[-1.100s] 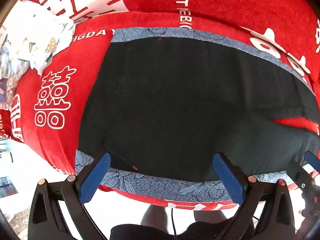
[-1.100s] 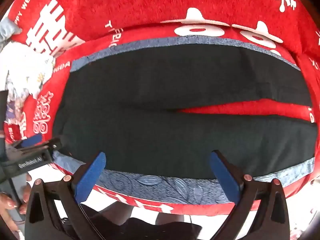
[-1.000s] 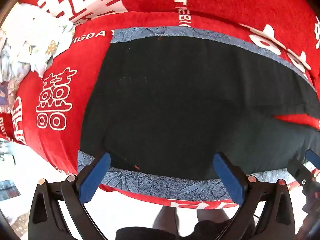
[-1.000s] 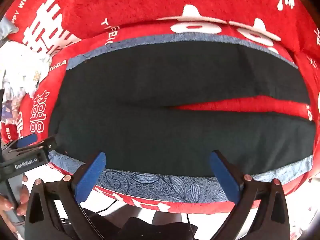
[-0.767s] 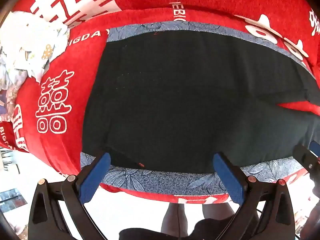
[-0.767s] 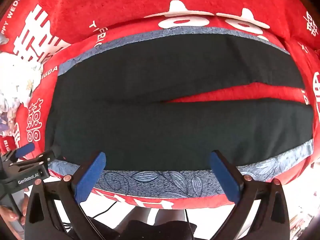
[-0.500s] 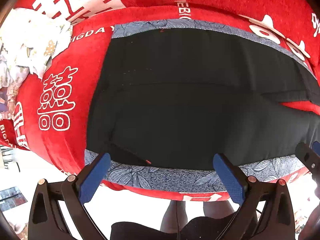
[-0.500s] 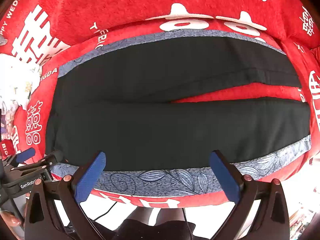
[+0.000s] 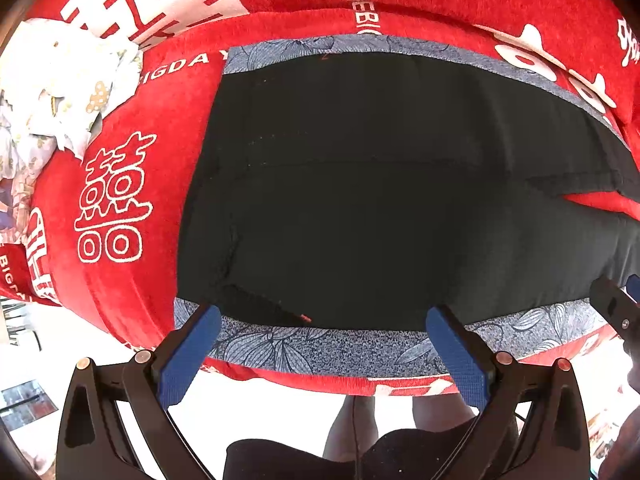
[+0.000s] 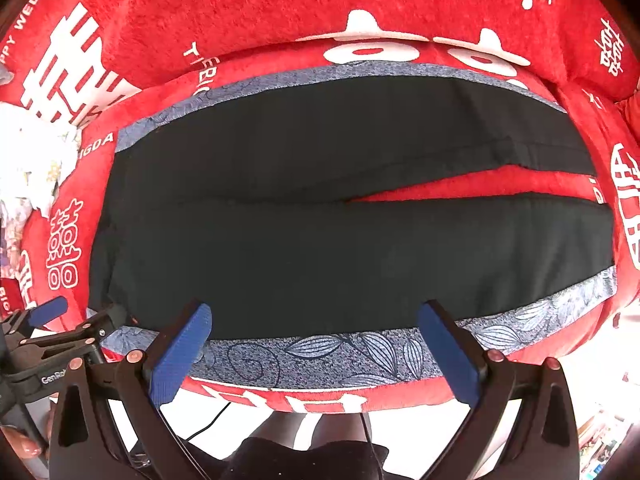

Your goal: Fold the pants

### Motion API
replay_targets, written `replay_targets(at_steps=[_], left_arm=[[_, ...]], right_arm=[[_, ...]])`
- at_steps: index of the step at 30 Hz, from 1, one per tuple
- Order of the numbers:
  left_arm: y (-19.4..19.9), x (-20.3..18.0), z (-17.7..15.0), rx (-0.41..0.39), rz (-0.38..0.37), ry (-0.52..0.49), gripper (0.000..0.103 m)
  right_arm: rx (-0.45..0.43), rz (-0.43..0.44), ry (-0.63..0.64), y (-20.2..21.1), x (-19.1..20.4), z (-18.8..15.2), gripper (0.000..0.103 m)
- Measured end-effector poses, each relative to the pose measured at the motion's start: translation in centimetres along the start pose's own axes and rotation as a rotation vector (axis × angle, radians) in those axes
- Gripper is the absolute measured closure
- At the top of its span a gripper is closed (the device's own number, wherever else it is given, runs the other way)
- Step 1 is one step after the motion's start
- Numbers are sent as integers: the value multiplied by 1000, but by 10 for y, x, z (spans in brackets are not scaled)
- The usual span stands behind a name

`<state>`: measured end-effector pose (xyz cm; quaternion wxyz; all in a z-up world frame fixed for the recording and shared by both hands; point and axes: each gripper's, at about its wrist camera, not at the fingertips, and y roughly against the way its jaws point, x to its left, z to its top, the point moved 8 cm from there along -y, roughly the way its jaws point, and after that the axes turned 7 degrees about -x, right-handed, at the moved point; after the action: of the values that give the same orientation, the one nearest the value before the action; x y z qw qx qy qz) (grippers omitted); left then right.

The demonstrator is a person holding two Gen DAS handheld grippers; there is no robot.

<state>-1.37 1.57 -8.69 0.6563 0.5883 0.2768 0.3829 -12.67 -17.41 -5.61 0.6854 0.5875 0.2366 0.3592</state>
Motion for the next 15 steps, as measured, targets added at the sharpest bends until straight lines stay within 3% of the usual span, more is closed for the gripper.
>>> replay_targets(at_steps=[15], left_arm=[[7,10,-8,-18,1,8,0]], right_arm=[[-9,-16,21,3,8,-6,0]])
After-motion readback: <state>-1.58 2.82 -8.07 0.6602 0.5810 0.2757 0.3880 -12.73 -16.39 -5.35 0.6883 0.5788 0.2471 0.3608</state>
